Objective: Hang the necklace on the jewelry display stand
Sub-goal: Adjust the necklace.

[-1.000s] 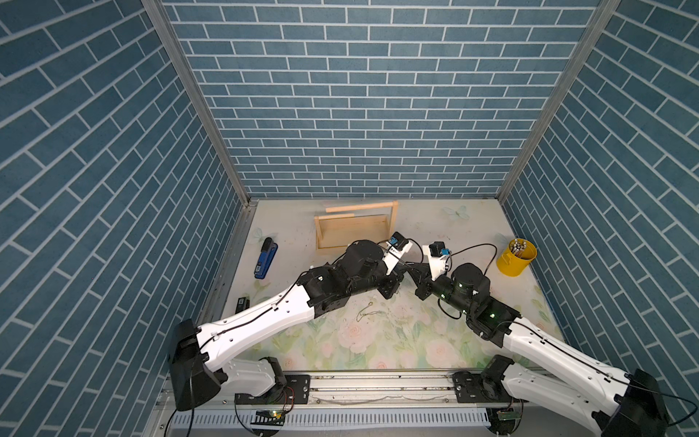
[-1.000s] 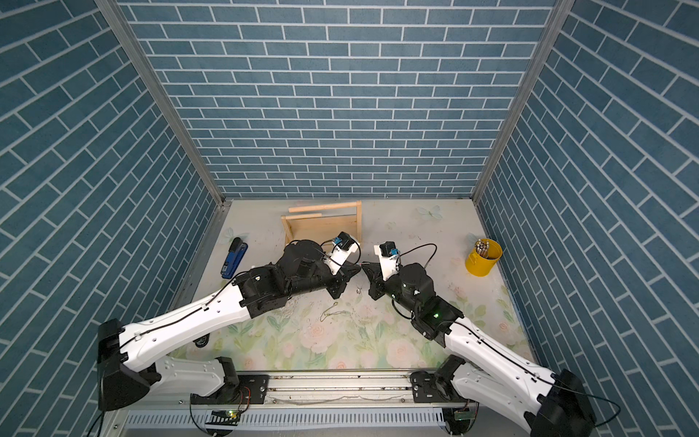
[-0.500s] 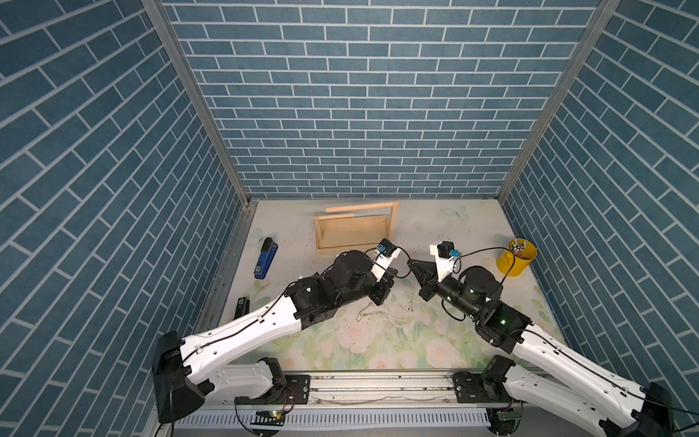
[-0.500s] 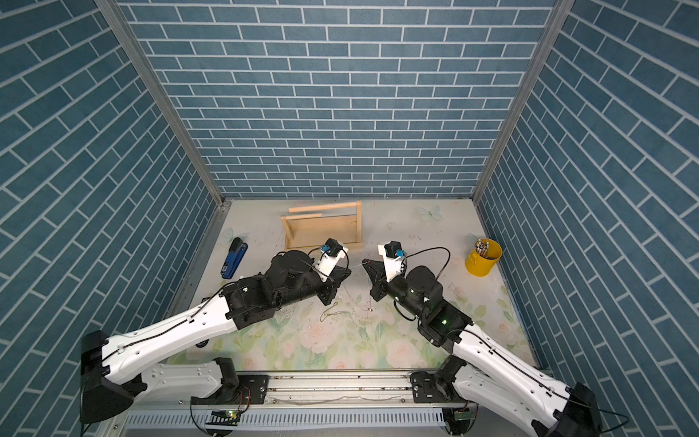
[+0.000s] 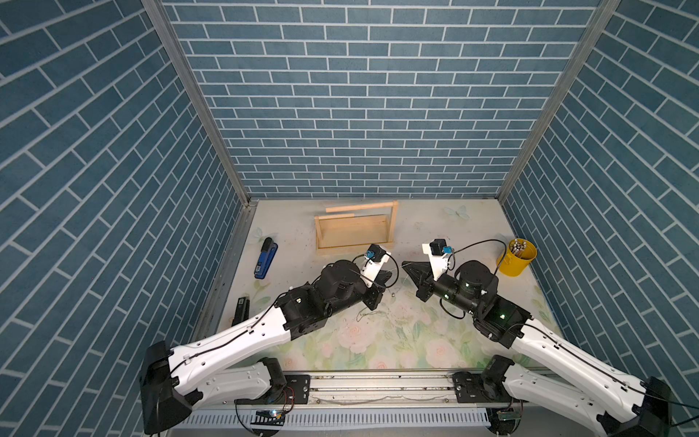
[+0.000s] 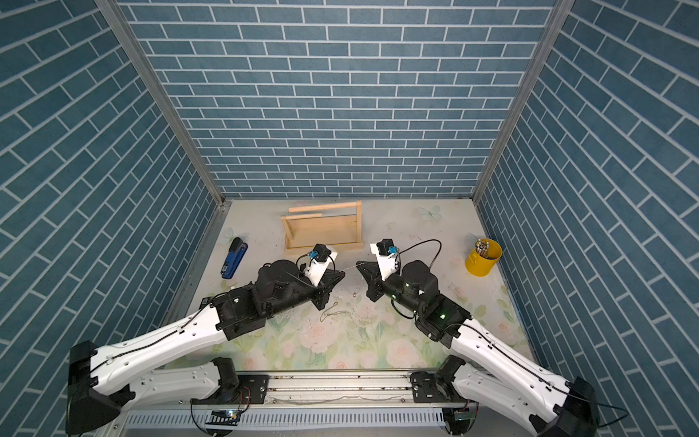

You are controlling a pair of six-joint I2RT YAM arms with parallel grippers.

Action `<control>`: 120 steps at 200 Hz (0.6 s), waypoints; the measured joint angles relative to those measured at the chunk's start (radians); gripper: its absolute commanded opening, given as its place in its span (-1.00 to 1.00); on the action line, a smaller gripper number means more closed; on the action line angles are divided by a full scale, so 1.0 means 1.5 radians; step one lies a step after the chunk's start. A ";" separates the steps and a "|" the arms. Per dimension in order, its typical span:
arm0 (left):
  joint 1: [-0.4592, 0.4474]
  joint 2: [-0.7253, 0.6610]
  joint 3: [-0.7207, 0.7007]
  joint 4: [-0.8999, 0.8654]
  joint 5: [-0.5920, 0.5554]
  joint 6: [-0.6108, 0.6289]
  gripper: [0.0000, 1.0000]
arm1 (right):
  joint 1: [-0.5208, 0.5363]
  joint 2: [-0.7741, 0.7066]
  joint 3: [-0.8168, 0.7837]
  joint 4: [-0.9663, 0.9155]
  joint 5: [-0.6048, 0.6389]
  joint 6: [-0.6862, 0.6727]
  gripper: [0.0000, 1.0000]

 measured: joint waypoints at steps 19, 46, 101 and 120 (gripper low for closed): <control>0.000 -0.004 -0.004 0.001 -0.001 0.000 -1.00 | 0.000 0.001 0.000 -0.003 -0.003 0.000 -0.96; 0.000 -0.008 -0.004 -0.001 0.003 -0.003 -1.00 | 0.000 -0.002 -0.007 0.006 0.002 -0.001 -0.75; 0.009 -0.027 0.054 -0.060 0.006 -0.014 -1.00 | -0.034 0.002 -0.138 0.130 0.039 0.037 -0.20; 0.009 -0.024 0.078 -0.071 0.009 -0.016 -1.00 | -0.034 0.028 -0.183 0.198 0.009 0.058 -0.12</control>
